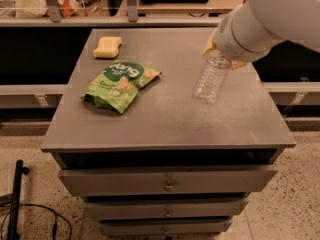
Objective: Place water bottle upright
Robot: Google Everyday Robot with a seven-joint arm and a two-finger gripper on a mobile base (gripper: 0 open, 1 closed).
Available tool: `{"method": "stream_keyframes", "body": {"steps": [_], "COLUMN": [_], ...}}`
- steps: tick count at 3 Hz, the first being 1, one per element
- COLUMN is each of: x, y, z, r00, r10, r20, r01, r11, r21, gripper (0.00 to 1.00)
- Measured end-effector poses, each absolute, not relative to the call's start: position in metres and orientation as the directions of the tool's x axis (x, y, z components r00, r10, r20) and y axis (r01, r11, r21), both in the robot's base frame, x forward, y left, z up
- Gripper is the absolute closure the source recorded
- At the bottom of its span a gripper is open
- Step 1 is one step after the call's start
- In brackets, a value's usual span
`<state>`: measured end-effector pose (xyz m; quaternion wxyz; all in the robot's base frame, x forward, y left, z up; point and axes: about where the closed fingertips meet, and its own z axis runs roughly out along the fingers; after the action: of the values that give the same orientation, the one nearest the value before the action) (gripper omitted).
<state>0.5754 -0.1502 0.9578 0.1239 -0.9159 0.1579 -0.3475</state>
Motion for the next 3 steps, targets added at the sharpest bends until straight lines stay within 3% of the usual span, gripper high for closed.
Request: {"method": "stream_keyframes", "body": {"steps": [2, 3], "x": [0.539, 0.536], "y": [-0.082, -0.049], "z": [0.918, 0.893], "r00": [0.596, 0.551], "r10": [-0.213, -0.197], "r20": [0.775, 0.811], "r01": [-0.031, 0.060], "r11": [-0.970, -0.960], "r21": [-0.243, -0.274], "gripper": [1.00, 1.00]}}
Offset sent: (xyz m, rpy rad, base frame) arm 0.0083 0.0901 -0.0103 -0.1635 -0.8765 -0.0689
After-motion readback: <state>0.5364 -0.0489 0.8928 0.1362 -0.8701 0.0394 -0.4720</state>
